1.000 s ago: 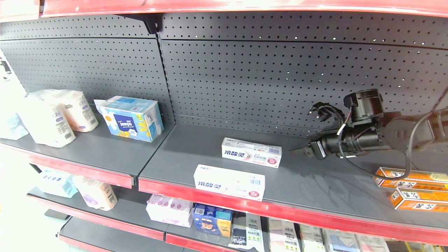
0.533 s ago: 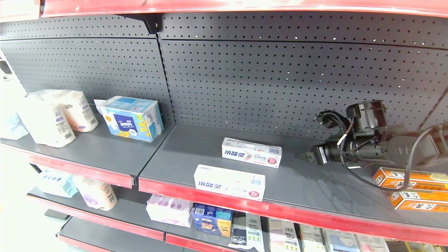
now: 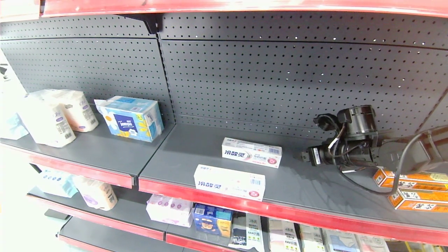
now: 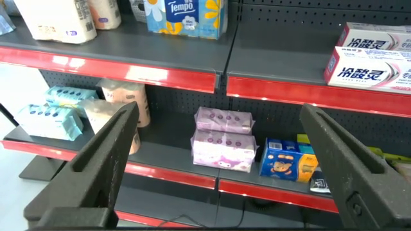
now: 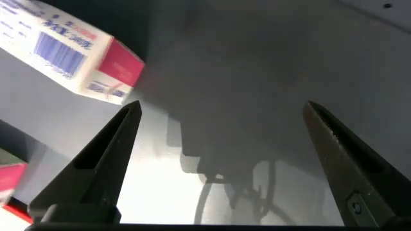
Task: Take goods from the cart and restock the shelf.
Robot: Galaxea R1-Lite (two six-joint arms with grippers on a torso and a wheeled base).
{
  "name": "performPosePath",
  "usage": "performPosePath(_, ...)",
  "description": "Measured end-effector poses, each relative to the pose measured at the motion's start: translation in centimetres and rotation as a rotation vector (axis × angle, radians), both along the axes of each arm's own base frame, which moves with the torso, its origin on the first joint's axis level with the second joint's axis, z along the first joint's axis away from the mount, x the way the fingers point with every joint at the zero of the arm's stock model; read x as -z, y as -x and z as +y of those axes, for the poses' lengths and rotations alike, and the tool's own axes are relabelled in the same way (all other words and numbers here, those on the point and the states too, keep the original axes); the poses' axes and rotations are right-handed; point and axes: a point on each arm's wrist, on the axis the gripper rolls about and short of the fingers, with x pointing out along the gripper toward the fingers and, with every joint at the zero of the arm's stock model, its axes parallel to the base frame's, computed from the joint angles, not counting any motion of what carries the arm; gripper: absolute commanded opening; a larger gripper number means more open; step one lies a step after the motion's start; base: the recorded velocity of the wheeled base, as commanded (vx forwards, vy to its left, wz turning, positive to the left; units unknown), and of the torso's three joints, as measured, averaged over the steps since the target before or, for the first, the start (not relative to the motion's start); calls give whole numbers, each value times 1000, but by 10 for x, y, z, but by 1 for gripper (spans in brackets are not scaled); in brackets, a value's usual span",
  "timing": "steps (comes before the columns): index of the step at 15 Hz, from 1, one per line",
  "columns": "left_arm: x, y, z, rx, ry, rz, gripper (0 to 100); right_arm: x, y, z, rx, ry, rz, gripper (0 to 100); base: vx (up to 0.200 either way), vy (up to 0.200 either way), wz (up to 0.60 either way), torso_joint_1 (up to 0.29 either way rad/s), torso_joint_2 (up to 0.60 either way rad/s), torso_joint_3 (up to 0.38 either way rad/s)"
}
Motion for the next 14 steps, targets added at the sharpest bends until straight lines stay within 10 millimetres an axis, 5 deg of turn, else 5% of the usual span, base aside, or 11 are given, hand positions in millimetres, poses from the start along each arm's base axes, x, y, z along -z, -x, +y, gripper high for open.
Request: performPosePath(14,0,0,0,0,0,1,100,13,-7,38,41,-10,-3,100,0,0,0,0,0,0)
